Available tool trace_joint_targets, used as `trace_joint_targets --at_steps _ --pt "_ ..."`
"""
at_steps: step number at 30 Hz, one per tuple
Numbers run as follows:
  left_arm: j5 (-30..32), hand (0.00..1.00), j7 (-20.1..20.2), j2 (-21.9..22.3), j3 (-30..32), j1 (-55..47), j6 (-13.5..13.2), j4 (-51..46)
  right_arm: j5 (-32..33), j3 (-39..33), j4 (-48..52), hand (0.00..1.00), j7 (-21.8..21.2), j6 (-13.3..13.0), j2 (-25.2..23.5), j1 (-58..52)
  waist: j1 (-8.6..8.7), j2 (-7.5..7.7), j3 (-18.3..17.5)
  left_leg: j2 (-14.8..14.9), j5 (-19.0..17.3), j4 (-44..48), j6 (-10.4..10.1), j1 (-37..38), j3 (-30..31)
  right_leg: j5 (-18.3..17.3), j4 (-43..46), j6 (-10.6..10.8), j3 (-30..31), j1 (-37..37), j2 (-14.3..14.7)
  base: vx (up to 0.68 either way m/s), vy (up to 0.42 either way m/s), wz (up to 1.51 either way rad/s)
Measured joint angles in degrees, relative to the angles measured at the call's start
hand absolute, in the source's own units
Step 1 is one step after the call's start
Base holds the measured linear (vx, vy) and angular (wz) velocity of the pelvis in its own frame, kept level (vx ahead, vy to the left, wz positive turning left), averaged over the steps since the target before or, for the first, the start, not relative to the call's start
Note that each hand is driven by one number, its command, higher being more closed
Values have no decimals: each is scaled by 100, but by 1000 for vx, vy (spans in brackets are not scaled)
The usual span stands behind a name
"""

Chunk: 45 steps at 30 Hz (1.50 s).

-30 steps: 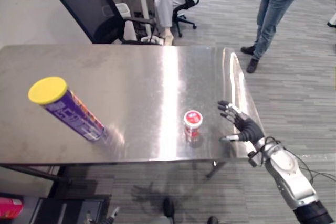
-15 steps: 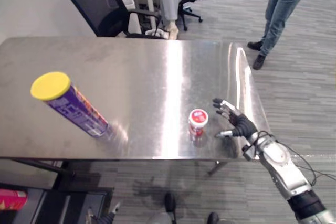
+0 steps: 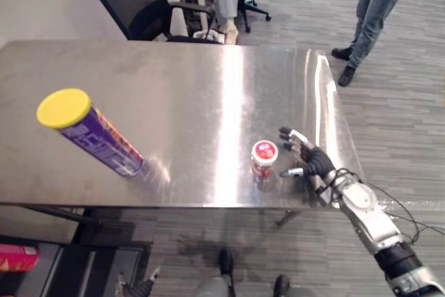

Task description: Put the gum and the chips on the shelf.

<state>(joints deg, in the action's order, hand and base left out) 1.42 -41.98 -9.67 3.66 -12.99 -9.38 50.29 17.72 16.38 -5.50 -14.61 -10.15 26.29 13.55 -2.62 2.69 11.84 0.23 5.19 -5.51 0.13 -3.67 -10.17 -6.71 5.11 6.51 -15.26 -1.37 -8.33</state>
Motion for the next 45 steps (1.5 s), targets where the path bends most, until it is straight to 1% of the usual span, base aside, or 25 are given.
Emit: trace_joint_targets --at_steps 6,9,11,14,21,26,27,29,30,33,36,38,40,45 --pt "0 0 -14 7 -8 103 9 -1 2 216 -88 0 62 -18 -67 238 -80 -1 31 0 1 1 1 -12 18 -15 14 -2 -15 8 2 34 -1 1" --pt "0 0 -15 10 -8 166 17 -3 0 249 -181 0 45 -17 -176 346 -97 0 40 -2 5 1 8 -15 28 -15 13 -2 -19 8 3 42 0 1" --pt "0 0 -15 11 -8 178 18 -8 -33 337 -188 0 43 -14 -268 405 -99 -2 51 -5 12 1 19 -15 32 -15 12 -2 -19 7 2 44 2 0" --pt "0 0 -15 18 -7 209 18 -8 -117 442 -187 0 54 -16 -267 555 -96 3 139 -5 13 2 20 -12 45 -17 23 1 -28 3 2 11 1 0" --pt "0 0 -15 68 -14 208 77 -7 -203 465 -222 0 79 -24 -268 586 -104 3 143 -44 3 2 5 -10 136 -112 114 16 -120 7 -50 25 6 8" --pt "0 0 -20 69 -49 215 77 -9 -203 670 -339 0 50 -40 -259 802 -102 5 145 -41 8 2 13 -13 133 -110 139 12 -116 7 -47 28 0 0" --pt "0 0 -21 79 -64 218 77 -10 -203 680 -340 100 31 -40 -259 808 -109 5 145 -39 19 2 29 -13 134 -110 147 11 -115 7 -45 36 -4 0" --pt "1 0 -21 81 -101 218 77 -10 -199 698 -340 100 11 -40 -259 819 -112 5 145 -33 19 2 29 -13 131 -113 154 4 -103 11 -40 32 -4 -1" --pt "0 0 -21 85 -106 227 77 -11 -198 708 -338 100 -103 -38 -257 843 -111 6 146 -24 18 1 28 -13 126 -119 168 -7 -82 18 -32 0 0 0" --pt "1 0 -21 85 -106 261 79 -13 -194 882 -313 100 -222 -5 -250 882 -113 15 150 -1 17 1 26 -12 120 -136 186 -36 -68 28 -9 0 0 0" --pt "0 0 -21 84 -106 267 83 -64 -187 1037 -182 100 -393 54 -250 879 -115 47 169 31 25 1 7 -15 116 -152 202 -65 -61 42 20 0 0 0" --pt "0 0 -21 84 -108 268 83 -114 -144 1208 -15 100 -577 140 -251 855 -115 84 190 61 30 1 -10 -15 115 -165 207 -87 -55 46 48 0 0 0" --pt "0 0 -22 83 -109 270 83 -115 -137 1323 97 100 -616 173 -250 805 -118 97 198 79 26 1 -23 -15 105 -171 208 -99 -39 53 65 29 -19 -4" --pt "-1 0 -34 82 -112 282 83 -114 -134 1343 296 100 -709 209 -250 661 -126 98 198 103 21 1 -31 -18 64 -176 217 -113 12 75 90 33 -9 -5"
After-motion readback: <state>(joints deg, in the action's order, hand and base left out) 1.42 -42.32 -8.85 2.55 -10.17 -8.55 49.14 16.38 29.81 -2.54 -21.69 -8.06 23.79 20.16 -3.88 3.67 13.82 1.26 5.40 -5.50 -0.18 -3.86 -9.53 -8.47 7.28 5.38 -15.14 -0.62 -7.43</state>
